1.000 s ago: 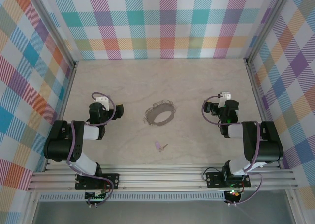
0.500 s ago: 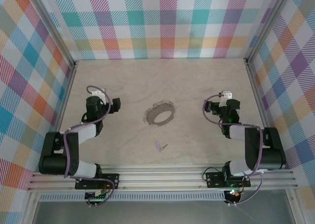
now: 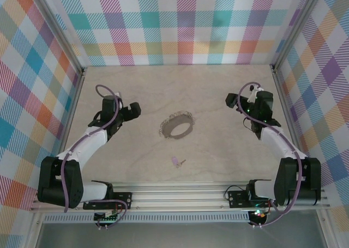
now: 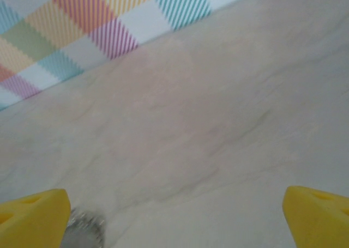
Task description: Put the keys on the keyring
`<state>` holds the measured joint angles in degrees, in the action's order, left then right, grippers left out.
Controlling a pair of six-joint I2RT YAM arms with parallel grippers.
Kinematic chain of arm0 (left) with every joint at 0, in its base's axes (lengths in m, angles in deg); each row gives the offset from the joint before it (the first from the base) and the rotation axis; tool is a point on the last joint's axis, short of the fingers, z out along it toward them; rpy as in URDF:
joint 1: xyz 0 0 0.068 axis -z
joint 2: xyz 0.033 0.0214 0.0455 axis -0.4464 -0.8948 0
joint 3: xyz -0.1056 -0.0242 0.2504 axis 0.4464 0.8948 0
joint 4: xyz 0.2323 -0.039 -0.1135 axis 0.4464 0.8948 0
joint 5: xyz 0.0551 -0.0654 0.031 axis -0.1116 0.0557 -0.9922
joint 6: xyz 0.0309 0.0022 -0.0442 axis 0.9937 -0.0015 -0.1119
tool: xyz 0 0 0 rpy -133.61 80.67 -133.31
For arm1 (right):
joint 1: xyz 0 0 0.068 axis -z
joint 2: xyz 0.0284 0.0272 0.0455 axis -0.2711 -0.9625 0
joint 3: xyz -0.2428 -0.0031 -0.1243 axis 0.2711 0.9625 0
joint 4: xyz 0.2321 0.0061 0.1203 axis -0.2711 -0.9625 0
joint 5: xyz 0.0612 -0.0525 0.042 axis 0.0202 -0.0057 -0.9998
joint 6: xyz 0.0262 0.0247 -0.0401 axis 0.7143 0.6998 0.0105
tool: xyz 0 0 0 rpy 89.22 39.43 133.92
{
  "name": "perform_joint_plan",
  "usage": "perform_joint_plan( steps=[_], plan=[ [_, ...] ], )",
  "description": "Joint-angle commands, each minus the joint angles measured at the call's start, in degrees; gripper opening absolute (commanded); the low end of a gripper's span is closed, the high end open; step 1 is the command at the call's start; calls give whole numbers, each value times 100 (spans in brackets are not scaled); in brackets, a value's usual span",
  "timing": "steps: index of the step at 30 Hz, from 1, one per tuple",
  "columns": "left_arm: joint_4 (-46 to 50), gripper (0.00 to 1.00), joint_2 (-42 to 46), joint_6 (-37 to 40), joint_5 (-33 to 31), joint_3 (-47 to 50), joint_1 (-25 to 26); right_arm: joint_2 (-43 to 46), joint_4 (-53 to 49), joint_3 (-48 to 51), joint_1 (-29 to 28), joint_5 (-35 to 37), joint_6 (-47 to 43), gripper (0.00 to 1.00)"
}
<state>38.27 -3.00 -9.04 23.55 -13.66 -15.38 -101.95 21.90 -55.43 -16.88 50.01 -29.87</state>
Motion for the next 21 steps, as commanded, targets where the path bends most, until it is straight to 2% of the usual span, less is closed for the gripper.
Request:
perform_joint_plan(
  steps=[1, 6, 13, 18, 21],
  plan=[
    [956, 100, -132, -962, -105, -170, 289, -302, -948, -337, -329, -1148, 533, 95],
    [879, 100, -309, -1704, -250, -132, 897, -548, -1366, -382, -1191, -1524, 590, 89],
    [697, 100, -615, -2880, -574, -165, 1796, -677, -1319, -49, -2557, -1277, 1098, 87],
    [131, 100, -787, -3957, -642, 67, 2511, -782, -1090, 225, -2759, -846, 1416, 87],
    [-1, 100, -882, -4281, -856, 53, 2981, -857, -1301, 87, -2751, -338, 1324, 91]
  ],
)
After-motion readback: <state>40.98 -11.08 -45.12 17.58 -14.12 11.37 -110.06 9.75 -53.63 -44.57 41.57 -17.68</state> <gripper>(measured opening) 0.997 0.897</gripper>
